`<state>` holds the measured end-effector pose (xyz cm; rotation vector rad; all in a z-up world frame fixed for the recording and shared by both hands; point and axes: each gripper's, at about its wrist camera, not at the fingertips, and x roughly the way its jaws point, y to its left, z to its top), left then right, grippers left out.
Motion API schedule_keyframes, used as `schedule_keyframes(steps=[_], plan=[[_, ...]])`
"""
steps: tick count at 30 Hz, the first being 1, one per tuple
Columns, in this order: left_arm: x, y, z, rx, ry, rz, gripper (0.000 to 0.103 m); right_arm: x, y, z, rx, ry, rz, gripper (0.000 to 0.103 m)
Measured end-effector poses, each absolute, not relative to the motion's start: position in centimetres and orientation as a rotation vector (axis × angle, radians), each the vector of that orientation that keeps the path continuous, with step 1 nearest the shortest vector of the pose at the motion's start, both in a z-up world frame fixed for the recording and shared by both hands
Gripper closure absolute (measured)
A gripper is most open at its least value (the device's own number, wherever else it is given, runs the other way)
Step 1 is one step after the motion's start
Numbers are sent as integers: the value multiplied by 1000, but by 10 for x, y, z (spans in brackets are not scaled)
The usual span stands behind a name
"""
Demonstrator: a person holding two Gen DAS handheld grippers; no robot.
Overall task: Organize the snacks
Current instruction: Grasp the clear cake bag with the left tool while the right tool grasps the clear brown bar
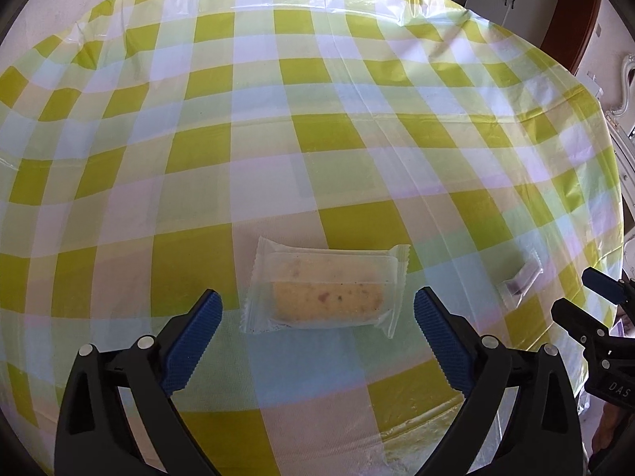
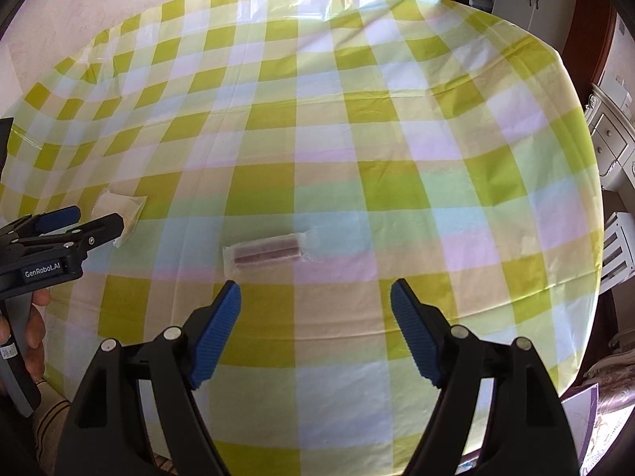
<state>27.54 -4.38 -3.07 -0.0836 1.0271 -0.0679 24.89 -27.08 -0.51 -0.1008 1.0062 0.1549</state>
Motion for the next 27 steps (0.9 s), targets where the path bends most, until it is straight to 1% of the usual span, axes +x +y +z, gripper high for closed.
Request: schedule_keyframes(steps=[4,6,8,14,20,21,22,23,25,27], plan=[[281,-45,-37,-52,1038,-58,9,258,-259,-12,-115,1006,181,25],[282,-44,-37,-54,1030,-63,13,262,-255,-16,-122,1010,182,25],[282,-45,-35,-26,1021,-43,32,267,-253,-20,-121,1016,180,25],[279,-44,-32,-20,1008,-45,40,277,-248,-27,-123,1025,189,25],[277,-43,-29,-39,998,-50,44,280,-241,-31,-156,1028,207,25],[277,-42,-29,-43,998,-50,44,280,-241,-32,-161,1030,208,27],[277,-42,-29,-47,997,-50,45,280,-240,-34,-163,1031,212,33],[276,-41,-29,-51,995,-50,45,280,-240,-34,-157,1033,221,34],[276,-40,-28,-61,992,-51,46,278,-239,-34,-154,1031,232,41],[275,-40,-27,-69,990,-54,46,277,-237,-33,-169,1025,235,43]])
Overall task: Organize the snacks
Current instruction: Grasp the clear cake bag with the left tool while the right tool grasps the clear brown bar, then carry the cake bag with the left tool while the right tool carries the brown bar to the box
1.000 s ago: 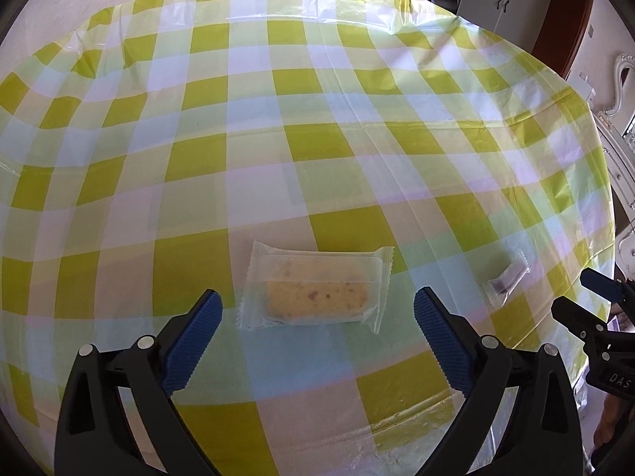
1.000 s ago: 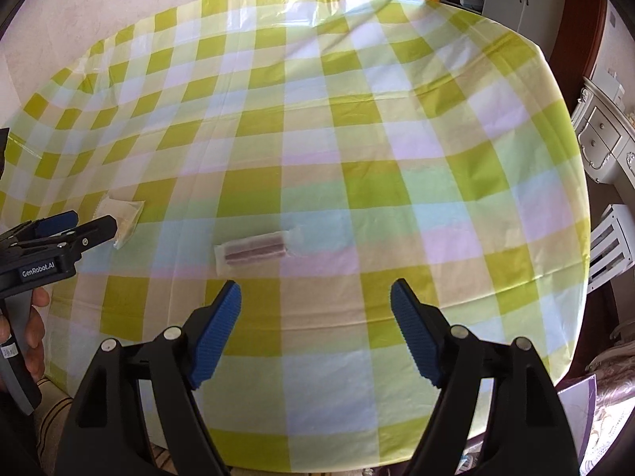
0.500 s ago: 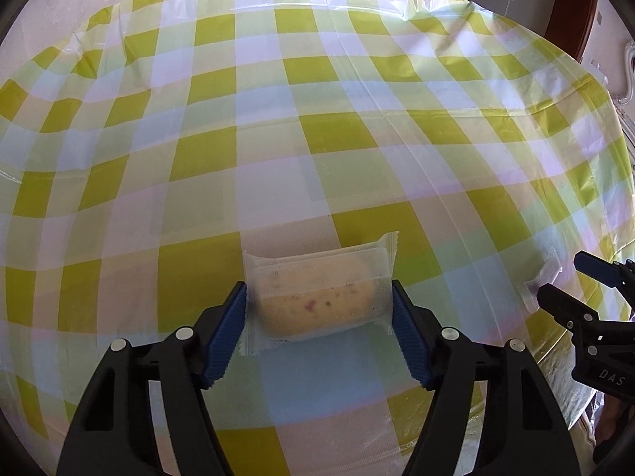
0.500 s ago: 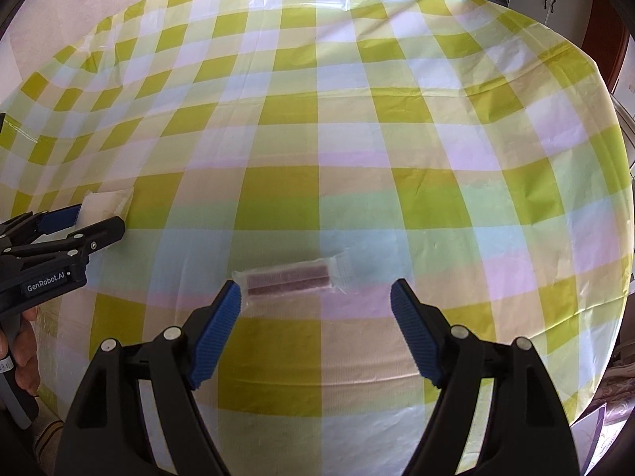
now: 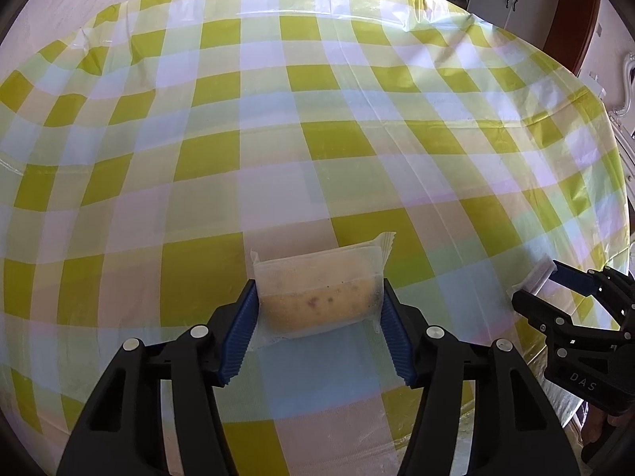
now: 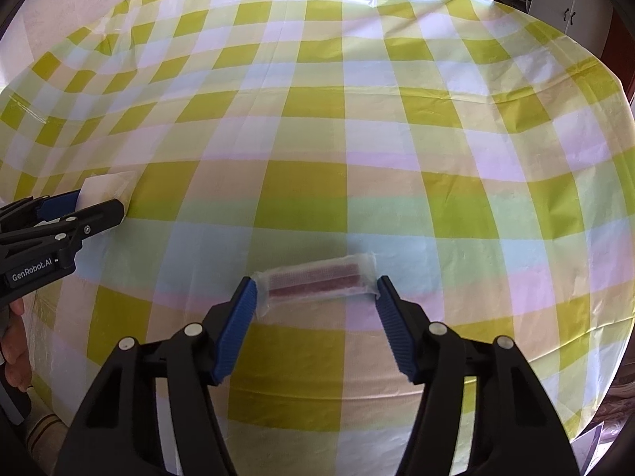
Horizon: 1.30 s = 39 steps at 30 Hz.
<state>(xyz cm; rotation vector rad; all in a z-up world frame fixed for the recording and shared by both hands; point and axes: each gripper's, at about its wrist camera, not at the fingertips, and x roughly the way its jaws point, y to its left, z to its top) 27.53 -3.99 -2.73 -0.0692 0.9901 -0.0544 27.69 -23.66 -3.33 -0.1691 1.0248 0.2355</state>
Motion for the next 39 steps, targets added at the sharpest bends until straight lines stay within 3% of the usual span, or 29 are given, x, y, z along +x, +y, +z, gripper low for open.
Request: schedule_keyframes(steps=[9,39], plan=[[270,-40,-22,-94,972,-71,46,273,-233,-30,-179,1009,224,51],[222,-117,18,-50,902,-282,46,217,-284,-1,-124,1009,94,52]])
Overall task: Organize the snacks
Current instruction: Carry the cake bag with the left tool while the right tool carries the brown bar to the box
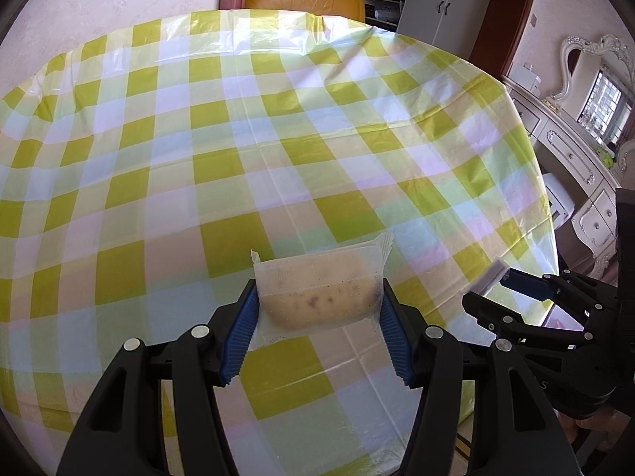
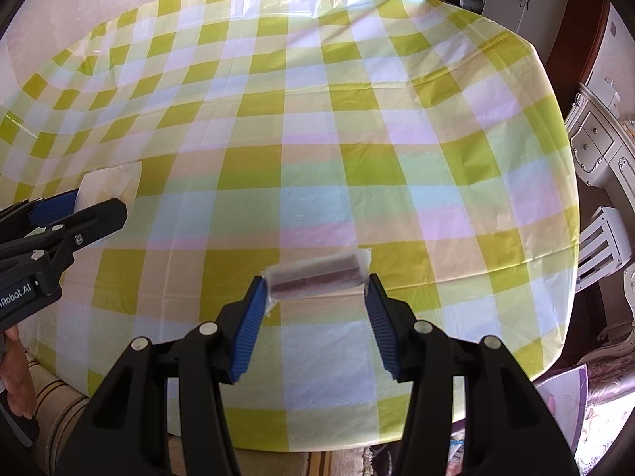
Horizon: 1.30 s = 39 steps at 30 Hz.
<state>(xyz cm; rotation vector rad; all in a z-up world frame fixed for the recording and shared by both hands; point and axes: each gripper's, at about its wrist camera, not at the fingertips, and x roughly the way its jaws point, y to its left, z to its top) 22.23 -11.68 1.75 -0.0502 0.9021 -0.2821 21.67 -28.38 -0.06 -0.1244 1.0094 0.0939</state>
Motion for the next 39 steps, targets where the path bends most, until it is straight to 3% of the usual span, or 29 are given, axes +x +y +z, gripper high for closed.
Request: schedule_keyframes(steps=[39], plan=[[117,-295,29,180,949,-691,46,102,-448,1,15,1057,-215,52]])
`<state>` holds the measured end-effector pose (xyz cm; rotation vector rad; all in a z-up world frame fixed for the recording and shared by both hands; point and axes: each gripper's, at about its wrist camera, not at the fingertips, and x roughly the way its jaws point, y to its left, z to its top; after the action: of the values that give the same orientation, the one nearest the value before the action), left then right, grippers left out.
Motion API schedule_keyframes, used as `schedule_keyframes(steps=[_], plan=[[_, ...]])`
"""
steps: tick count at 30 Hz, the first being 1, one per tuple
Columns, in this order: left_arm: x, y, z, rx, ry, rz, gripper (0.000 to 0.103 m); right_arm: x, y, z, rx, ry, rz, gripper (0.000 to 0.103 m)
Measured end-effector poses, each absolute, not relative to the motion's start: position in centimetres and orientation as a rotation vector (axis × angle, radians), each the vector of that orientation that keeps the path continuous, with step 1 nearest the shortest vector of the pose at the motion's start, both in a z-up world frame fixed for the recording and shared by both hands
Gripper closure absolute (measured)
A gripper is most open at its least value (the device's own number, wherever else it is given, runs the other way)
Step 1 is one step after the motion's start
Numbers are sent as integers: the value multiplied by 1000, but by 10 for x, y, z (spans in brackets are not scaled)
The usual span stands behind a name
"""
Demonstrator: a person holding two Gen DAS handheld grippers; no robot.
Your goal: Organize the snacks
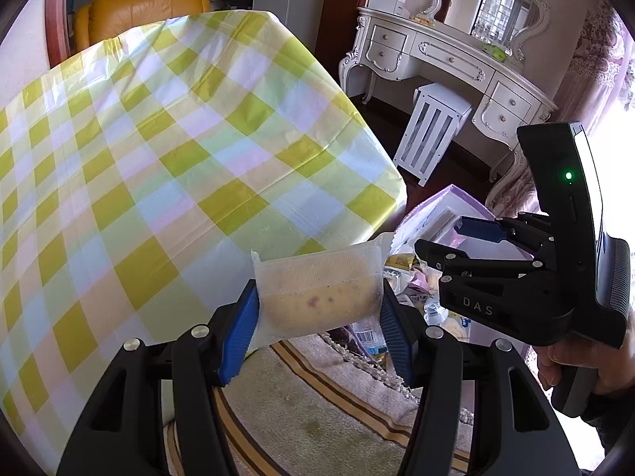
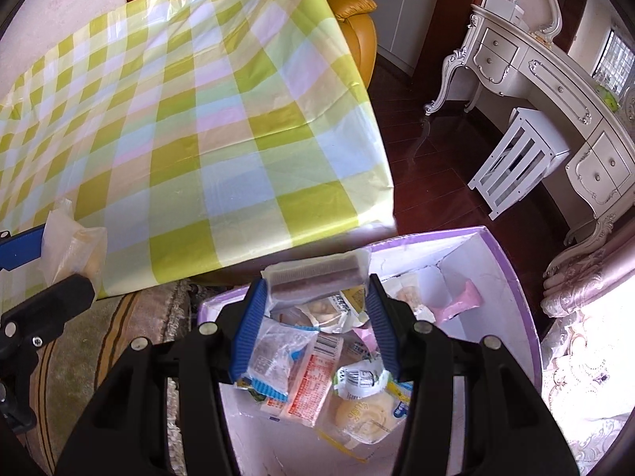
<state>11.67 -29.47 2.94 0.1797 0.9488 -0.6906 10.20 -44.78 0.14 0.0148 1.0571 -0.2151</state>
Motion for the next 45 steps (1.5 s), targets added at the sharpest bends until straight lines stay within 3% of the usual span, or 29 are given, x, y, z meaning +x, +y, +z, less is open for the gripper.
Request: schedule_keyframes(steps=[22,25,26,29,31,38,45], plan=[[102,-371,1,268,1122,-751,46,42,-511,-7,42,1011,-396,50],[104,-375,-5,260,1157,-739,40,37,-517,-10,55,1011,-404,48],[104,-375,-7,257,1169,-735,33,35,-518,-10,60,1013,-407,47],[100,-364,-5,218,1185,-718,20,30,-519,-9,67,1015,-411,40],[89,-348,2,165,1192,-719,12,25,-518,-6,74,1017,-411,28],[38,-317,12,117,1197,-704,5,-3,-514,5,82,1022,-430,26],[30,-326,8,177,1191,-656,4,-21,-512,12,84,1022,-439,26]])
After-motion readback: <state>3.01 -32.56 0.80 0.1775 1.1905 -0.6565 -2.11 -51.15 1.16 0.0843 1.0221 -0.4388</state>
